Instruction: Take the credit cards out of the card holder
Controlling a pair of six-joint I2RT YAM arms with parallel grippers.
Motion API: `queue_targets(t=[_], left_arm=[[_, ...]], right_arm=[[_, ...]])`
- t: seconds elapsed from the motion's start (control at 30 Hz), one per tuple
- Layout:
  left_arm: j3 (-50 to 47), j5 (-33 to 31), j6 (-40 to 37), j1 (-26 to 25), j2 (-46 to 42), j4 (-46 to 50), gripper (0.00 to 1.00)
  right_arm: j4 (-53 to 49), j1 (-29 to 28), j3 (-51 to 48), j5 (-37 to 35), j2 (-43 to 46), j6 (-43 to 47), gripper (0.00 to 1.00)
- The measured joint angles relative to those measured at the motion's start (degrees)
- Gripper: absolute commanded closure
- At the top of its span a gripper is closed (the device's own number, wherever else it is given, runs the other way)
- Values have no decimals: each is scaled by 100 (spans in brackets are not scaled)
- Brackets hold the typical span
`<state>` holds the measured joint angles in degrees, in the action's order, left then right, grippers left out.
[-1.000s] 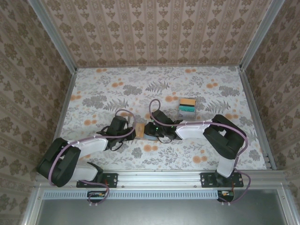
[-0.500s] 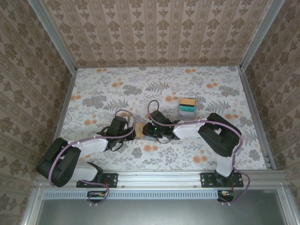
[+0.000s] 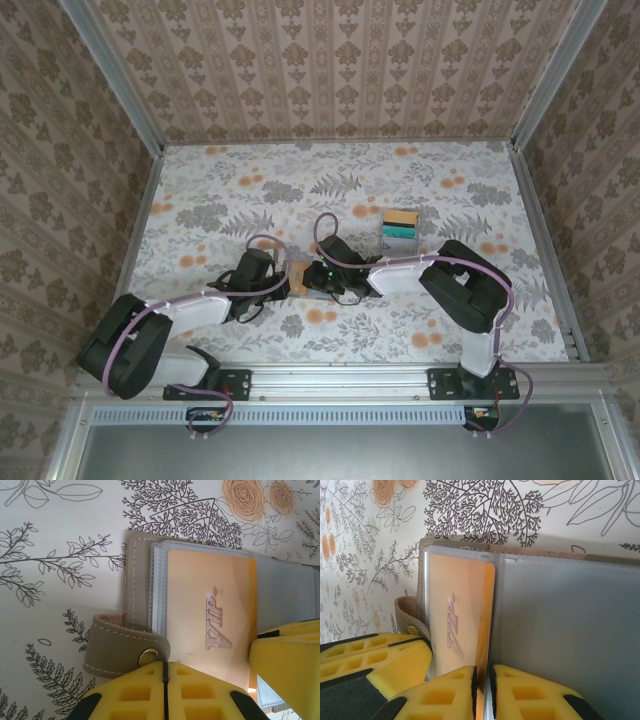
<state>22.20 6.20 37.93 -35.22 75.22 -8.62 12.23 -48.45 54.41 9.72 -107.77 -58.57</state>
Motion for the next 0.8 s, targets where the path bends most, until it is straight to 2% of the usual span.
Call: queue_targets(t=[0.33, 0.4, 0.53, 0.8], left_arm=[[0, -11, 0, -4, -7, 7, 92], [0, -15, 0, -4, -7, 9, 92], [4, -39, 0, -4, -7, 31, 93], [153, -170, 37, -37, -4, 323, 100]], right_arm=[[55, 0, 0, 24, 0, -22, 84], [83, 2, 0, 26, -9, -33, 87], [138, 13, -2, 28, -26, -92, 100], [492, 63, -199, 129, -26, -214, 100]])
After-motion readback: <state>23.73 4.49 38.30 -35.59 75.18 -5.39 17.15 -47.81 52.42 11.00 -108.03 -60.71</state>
